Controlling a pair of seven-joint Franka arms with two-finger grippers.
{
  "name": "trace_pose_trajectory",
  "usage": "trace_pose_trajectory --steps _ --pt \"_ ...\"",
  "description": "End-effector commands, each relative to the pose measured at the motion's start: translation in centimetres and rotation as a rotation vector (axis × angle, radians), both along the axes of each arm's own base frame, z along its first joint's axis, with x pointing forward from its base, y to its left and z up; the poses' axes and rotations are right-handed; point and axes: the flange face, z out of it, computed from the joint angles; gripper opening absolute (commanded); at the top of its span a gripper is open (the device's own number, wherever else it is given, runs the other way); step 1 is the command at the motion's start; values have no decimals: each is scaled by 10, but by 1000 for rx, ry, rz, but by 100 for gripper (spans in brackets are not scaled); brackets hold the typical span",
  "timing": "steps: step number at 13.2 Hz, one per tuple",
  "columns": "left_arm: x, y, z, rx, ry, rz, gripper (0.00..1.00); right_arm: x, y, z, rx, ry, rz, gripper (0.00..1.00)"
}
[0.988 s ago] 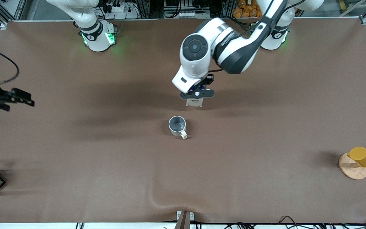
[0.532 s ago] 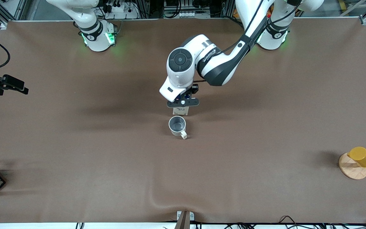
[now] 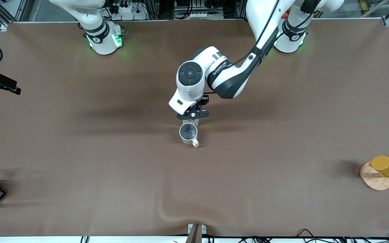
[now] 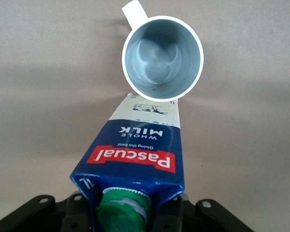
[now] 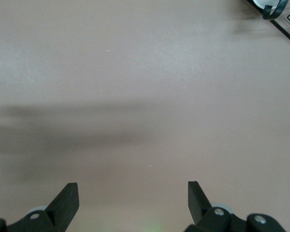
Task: Place milk next to cup
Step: 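Move the milk carton with the left gripper beside the mug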
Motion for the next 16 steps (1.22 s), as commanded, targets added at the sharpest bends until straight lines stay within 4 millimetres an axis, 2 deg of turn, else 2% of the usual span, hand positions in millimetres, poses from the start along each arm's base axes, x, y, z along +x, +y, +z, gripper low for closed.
trace_pose_trajectory --steps 1,2,3,5,7,8,9,12,14,16 --pt "4 -6 -9 -6 -1 4 44 -5 4 12 -20 0 -9 100" --pt "5 -5 -12 -3 0 5 44 -5 5 10 -17 10 -9 100" --pt "5 -5 -12 -2 -1 0 50 -5 5 10 -17 12 -9 100" --pt "4 -5 -14 1 -3 -3 65 -8 3 12 -12 21 -16 100" --pt "5 -6 -12 -9 -14 -2 75 -7 4 20 -9 5 -25 100" --pt "6 -6 -8 -13 -19 0 85 -9 3 19 -8 16 -48 100" --pt "5 -6 -4 -18 -21 -3 100 -10 4 19 -4 28 -56 100" --pt "3 -7 30 -57 -41 4 100 -6 3 36 -9 -9 -56 100" --pt "3 -1 64 -78 -63 13 100 -7 2 34 -7 6 -55 100" --pt "3 10 108 -91 -102 38 100 2 3 25 -6 19 -50 100"
